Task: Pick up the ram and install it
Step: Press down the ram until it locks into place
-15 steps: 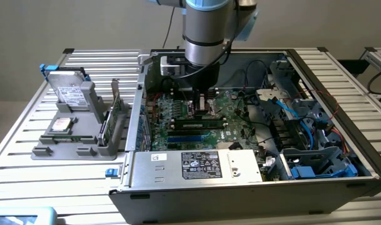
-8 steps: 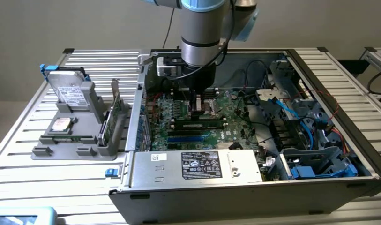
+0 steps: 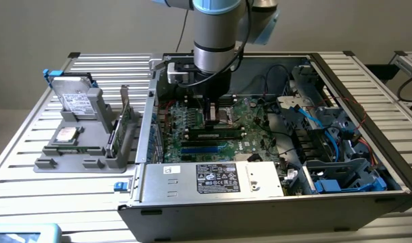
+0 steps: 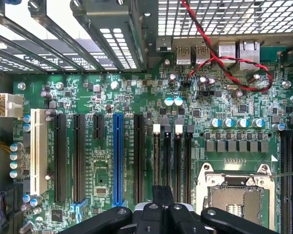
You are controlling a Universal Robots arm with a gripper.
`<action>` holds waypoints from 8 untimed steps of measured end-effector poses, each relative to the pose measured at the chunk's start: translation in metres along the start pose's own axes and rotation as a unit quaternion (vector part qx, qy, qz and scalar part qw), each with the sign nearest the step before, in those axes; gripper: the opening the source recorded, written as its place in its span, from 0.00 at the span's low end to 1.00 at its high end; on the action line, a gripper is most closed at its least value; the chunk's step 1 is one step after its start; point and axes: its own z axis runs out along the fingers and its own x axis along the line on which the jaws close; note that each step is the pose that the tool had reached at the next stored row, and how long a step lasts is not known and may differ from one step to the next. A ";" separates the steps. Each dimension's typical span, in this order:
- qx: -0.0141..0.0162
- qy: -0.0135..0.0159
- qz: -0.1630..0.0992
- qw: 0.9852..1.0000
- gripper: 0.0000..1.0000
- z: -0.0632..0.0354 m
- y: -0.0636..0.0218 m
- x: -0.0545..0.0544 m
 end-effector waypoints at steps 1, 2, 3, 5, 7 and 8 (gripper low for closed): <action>0.000 0.000 -0.001 1.000 0.11 0.0001 0.0001 0.000; 0.001 0.000 -0.002 1.000 0.11 0.0003 0.0003 0.000; 0.001 0.000 -0.002 1.000 0.11 0.0003 0.0003 0.000; 0.002 0.000 -0.003 1.000 0.11 0.0005 0.0004 0.000; 0.003 0.000 -0.005 1.000 0.11 0.0009 0.0005 -0.001; 0.003 0.000 -0.005 1.000 0.11 0.0010 0.0006 -0.001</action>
